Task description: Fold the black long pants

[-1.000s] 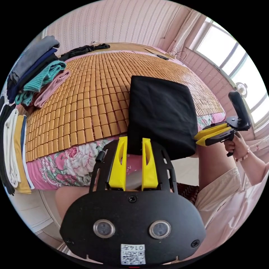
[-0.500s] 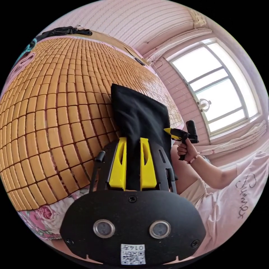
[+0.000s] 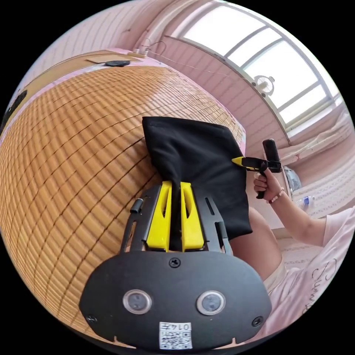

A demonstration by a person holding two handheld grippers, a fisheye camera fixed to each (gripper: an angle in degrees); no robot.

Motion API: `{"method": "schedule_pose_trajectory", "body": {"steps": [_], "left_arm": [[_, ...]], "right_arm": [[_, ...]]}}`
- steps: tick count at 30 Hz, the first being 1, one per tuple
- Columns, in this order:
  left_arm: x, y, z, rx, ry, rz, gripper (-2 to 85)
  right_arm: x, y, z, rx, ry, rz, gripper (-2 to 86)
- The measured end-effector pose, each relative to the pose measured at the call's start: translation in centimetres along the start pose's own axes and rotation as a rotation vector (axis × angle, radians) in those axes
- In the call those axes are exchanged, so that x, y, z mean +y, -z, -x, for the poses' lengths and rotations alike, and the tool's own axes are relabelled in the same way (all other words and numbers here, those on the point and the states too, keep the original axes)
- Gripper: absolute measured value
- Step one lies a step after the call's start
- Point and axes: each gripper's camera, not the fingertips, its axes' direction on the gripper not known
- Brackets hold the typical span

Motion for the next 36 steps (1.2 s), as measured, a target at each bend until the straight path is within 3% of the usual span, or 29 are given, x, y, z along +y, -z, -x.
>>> {"method": "schedule_pose_trajectory", "body": {"steps": [4, 7, 10, 14, 17, 19, 22, 24, 26, 27, 29, 33, 36], "left_arm": [[-14.7, -10.7, -8.7, -0.019, -0.299, 0.049, 5.0], [-22.5, -16.6, -14.3, -0.019, -0.324, 0.017, 6.2], [-26.4, -19.1, -19.0, -0.057, -0.34, 0.042, 6.3], [-25.5, -15.3, -22.0, -0.063, -0.489, -0.011, 5.5], [-21.4, -10.7, -22.0, -0.1, -0.542, -0.02, 4.8], [-16.1, -6.6, -21.2, -0.125, -0.515, -0.015, 4.1], [-7.8, -1.1, -20.5, -0.13, -0.462, -0.004, 4.1], [-2.6, 2.0, -20.4, -0.157, -0.407, 0.002, 4.2], [2.5, 5.2, -20.0, -0.162, -0.327, -0.004, 4.3], [5.8, 7.4, -19.8, -0.158, -0.274, -0.019, 4.3], [11.2, 10.9, -19.8, -0.169, -0.194, -0.059, 4.3], [26.1, 19.0, -20.9, -0.256, -0.003, -0.188, 4.7], [37.3, 24.5, -22.7, -0.347, 0.153, -0.324, 4.8]], "right_arm": [[-2.0, 9.5, -7.0, 0.12, -0.08, -0.2, 2.2], [-2.2, 15.5, -12.2, 0.161, -0.189, -0.411, 2.3], [-1.3, 18.2, -16.0, 0.227, -0.308, -0.577, 2.7], [0.4, 16.4, -19.3, 0.233, -0.391, -0.661, 4.6], [2.7, 15.0, -19.9, 0.2, -0.397, -0.682, 6.9], [4.5, 14.1, -17.9, 0.316, -0.404, -0.691, 8.6], [5.1, 9.4, -11.8, 0.516, -0.219, -0.648, 11.1], [3.7, 3.3, -9.0, 0.56, -0.135, -0.511, 14.3], [3.2, -1.3, -8.1, 0.678, -0.145, -0.389, 14.2], [3.9, -3.2, -7.6, 0.811, -0.168, -0.375, 12.6], [6.0, -4.5, -7.1, 0.89, -0.229, -0.416, 9.4], [12.9, -5.9, -7.2, 0.797, -0.295, -0.359, 10.9], [19.9, -7.8, -4.8, 0.727, -0.21, -0.283, 13.3]]}}
